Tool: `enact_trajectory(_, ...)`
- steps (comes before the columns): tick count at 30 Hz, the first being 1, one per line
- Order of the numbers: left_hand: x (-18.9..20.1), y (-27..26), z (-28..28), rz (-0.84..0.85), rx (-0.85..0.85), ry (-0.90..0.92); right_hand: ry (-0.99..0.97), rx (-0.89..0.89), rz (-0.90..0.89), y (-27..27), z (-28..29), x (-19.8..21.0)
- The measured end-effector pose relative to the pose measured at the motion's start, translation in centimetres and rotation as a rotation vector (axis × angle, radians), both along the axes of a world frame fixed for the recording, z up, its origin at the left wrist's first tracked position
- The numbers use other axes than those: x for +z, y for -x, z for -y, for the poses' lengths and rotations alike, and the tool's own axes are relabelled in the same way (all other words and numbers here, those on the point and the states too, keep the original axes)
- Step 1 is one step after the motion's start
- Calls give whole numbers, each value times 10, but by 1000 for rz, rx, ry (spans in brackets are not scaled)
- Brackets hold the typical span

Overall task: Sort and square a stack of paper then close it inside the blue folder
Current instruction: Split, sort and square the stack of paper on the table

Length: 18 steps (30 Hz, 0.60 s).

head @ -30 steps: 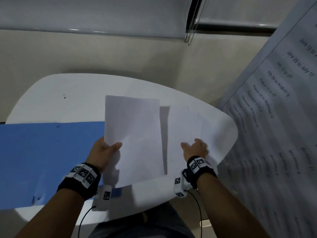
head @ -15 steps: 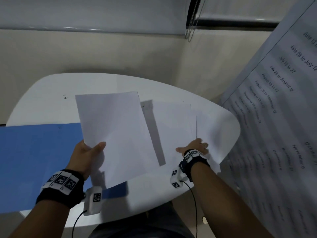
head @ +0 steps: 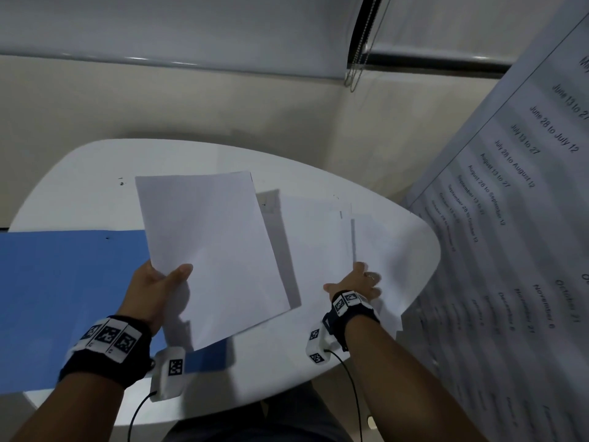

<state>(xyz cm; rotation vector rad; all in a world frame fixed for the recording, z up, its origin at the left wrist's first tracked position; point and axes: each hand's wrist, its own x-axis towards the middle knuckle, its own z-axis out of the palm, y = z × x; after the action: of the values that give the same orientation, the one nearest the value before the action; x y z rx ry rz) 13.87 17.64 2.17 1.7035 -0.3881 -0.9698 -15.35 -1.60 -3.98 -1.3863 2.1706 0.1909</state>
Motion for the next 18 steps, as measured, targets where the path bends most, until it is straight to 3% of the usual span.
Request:
enact_trajectory(8, 5, 7, 2, -26, 26, 23, -93, 61, -42, 7, 2, 3)
enact_trajectory(14, 12, 15, 8, -34, 36, 33, -124, 64, 70, 15, 5, 7)
enact_trajectory(18, 16, 21, 12, -24, 48, 46, 93, 92, 136, 16, -2, 6)
